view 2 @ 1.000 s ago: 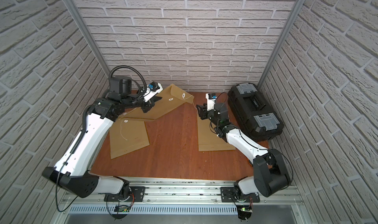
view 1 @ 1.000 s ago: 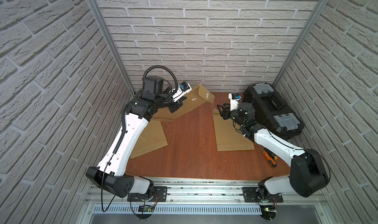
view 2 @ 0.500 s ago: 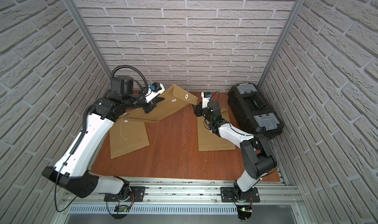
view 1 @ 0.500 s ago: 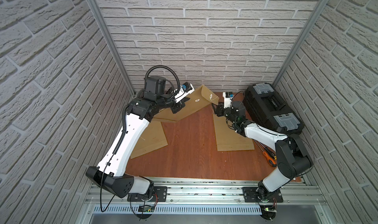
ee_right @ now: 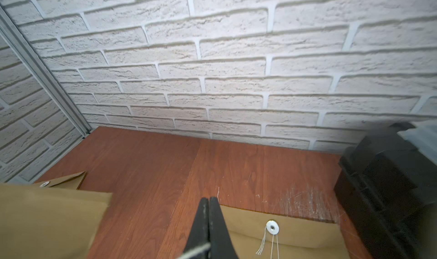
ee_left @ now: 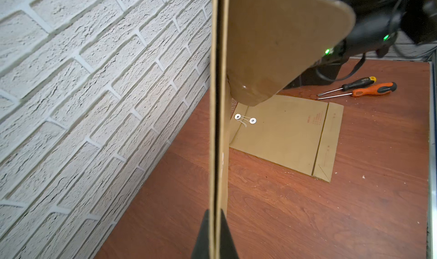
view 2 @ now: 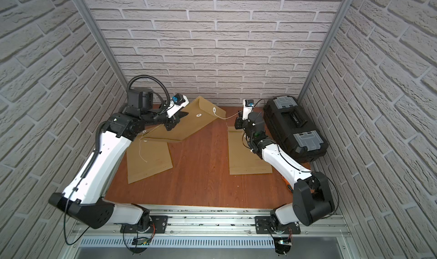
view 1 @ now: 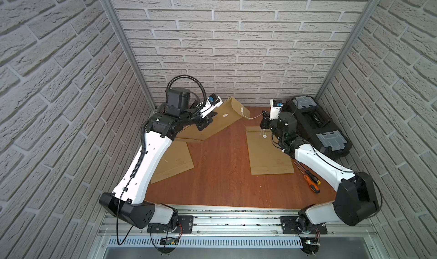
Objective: Close the mouth of the file bag
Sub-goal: Close the file bag.
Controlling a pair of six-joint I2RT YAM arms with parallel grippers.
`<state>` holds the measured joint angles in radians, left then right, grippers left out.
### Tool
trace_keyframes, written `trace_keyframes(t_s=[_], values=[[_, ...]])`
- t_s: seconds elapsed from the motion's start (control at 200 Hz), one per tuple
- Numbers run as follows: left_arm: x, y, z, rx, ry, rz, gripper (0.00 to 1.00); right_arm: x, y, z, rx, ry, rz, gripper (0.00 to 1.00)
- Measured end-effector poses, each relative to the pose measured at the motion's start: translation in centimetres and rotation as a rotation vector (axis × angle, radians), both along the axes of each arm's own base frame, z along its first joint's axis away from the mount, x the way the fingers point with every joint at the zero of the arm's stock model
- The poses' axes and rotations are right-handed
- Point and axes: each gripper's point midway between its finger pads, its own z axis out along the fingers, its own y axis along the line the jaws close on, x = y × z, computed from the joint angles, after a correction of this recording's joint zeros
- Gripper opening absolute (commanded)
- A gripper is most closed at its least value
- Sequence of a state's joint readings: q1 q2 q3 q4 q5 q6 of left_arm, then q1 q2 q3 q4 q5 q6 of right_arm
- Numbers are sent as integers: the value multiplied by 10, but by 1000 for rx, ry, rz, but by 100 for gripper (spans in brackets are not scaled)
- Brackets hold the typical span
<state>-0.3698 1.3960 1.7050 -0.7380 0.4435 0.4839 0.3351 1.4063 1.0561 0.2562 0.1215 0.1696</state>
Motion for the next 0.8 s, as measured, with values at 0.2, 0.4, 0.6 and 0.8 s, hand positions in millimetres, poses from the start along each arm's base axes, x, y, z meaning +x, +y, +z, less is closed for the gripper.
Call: trace_keyframes(t_s=[0.2, 0.4, 0.6, 0.8], values=[[22, 8, 0, -76, 19, 116, 0, -28, 27, 21, 12, -3, 122, 3], [53, 5, 12, -285, 38, 215, 0, -64, 101, -1, 12, 76, 337, 3], [69, -5, 7, -482, 114, 215, 0, -97, 174, -30, -4, 131, 534, 3], [67, -17, 11, -613, 182, 163, 0, -117, 221, -48, -34, 162, 652, 3]])
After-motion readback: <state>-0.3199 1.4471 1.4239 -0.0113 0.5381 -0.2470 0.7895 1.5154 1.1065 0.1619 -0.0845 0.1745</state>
